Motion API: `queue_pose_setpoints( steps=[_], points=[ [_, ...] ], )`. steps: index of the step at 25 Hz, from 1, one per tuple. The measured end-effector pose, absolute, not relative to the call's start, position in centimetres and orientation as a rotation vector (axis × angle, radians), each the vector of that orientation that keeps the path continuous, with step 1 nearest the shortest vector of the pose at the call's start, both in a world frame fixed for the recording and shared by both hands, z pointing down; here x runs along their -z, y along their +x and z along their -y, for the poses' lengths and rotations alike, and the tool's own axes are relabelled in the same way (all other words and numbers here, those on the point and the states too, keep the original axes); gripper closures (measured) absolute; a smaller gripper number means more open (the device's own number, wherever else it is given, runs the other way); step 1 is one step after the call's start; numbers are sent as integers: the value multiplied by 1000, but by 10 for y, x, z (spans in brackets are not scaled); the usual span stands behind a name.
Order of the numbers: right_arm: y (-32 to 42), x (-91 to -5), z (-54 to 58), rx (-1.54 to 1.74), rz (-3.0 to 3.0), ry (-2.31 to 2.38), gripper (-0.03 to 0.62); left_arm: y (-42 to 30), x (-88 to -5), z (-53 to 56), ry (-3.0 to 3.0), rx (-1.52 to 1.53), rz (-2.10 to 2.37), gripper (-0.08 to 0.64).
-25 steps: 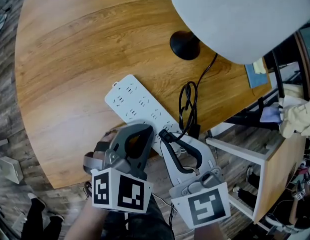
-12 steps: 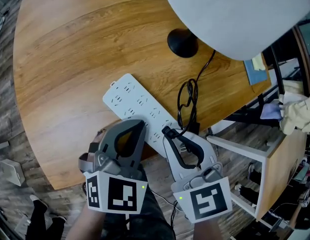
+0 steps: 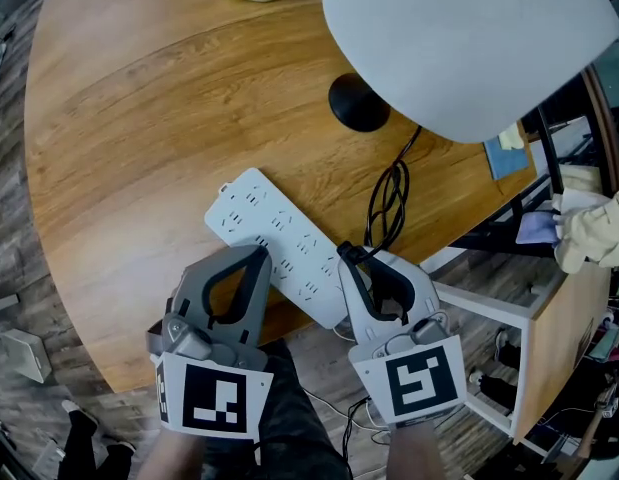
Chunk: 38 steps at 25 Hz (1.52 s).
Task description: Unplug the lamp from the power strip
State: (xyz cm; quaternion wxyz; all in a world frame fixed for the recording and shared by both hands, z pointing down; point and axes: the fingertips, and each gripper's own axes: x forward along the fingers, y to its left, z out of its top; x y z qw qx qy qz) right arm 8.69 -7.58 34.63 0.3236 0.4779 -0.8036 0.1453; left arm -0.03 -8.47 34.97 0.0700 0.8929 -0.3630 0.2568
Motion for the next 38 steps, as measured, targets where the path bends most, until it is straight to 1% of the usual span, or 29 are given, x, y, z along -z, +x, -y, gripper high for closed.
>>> queue_pose_setpoints(
  steps=[12,22,31,32,35,36,38],
  points=[
    [93,-359,102,-359,2024,1256,522,-5,-342,89,2700,-742,1086,565],
    [87,-359,106,-348,2020,1268,502,-12,-342,89,2690,-743,1102,565],
    [76,-349,95,-317,2080,1282,502,-17,-337,89,2693,-699,1141,565],
    [75,-346,94,-315,2092,1290,509,-17,-336,89,2691,-687,1144,565],
    [72,-335,91,-308,2162,1340,574,-17,-331,88,2698,-622,1145,565],
    [71,-330,90,-312,2202,1357,584,-17,-329,87,2704,-596,1142,565],
    [70,-318,84,-321,2296,1382,584,-16,-325,85,2697,-547,1132,565]
  ],
)
